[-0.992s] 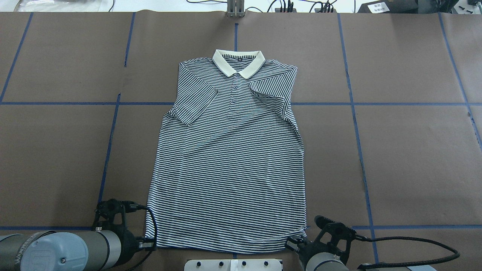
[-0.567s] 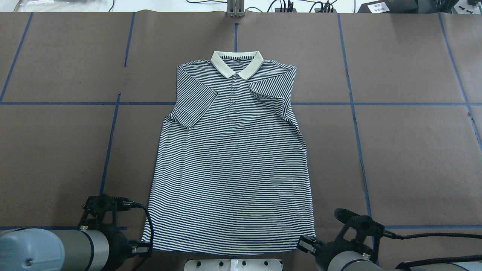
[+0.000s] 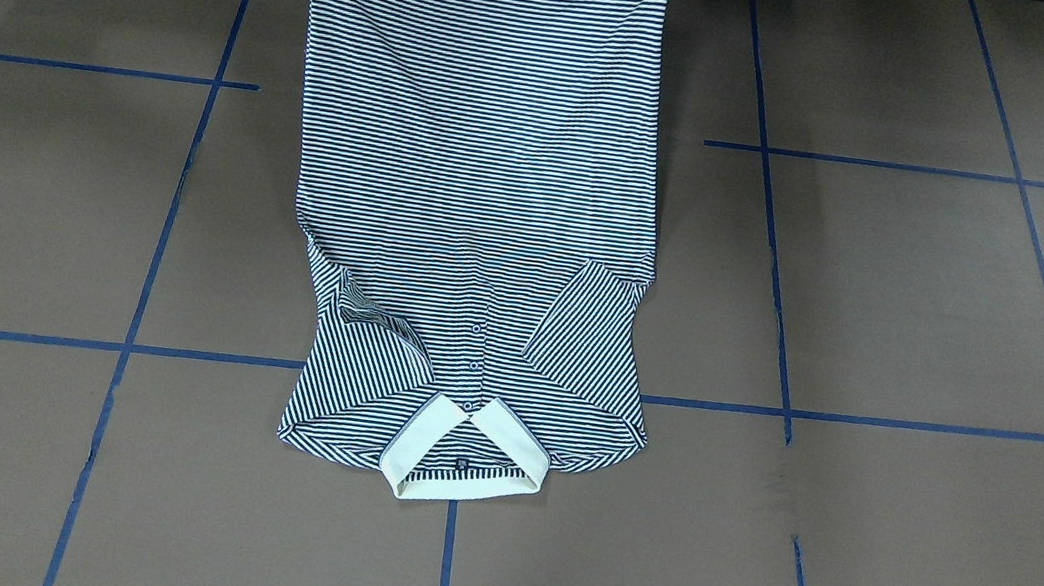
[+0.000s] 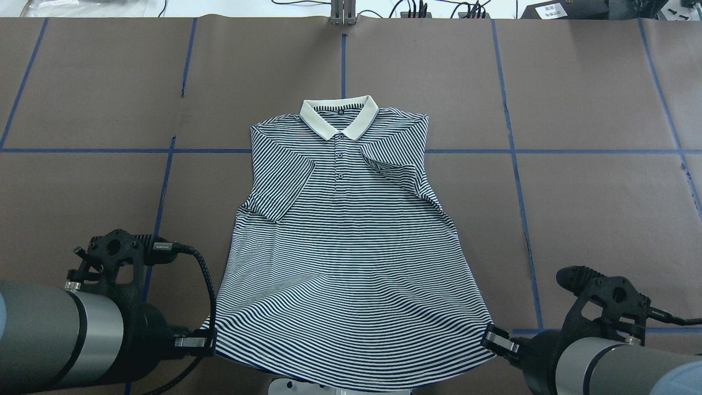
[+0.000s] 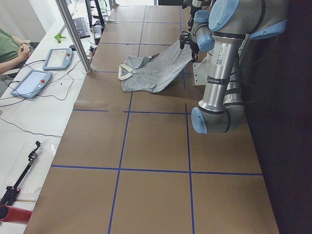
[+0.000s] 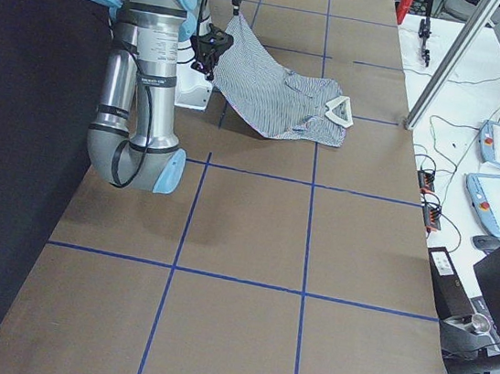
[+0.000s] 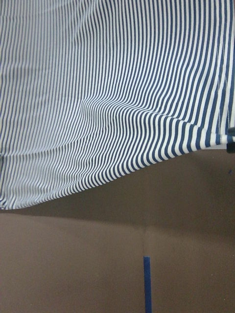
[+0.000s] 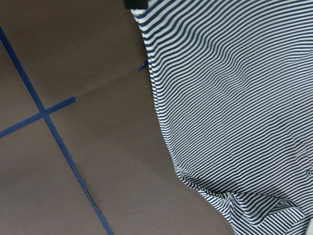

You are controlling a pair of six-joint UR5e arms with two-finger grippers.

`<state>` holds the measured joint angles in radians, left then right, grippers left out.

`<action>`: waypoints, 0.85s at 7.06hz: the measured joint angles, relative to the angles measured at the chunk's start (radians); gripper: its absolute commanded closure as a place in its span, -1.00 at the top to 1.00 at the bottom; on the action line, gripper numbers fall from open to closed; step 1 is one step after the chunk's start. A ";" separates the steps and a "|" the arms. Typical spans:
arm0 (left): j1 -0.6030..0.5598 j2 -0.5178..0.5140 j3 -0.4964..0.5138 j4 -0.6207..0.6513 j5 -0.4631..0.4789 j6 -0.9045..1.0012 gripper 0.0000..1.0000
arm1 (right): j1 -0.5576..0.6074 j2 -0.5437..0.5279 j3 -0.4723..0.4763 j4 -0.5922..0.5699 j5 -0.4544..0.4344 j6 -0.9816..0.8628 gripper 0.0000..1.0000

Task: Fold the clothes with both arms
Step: 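Lift the hem with both grippers and fold it toward the collar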

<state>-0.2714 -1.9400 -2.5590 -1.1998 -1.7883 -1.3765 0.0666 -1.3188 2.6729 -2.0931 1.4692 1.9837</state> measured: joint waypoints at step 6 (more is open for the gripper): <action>-0.351 -0.171 0.419 -0.103 -0.021 0.344 -1.00 | 0.487 0.251 -0.369 0.079 0.211 -0.324 -1.00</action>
<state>-0.6225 -2.1113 -2.1397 -1.3031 -1.8094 -1.0322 0.5535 -1.0681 2.3042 -2.0142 1.6798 1.6594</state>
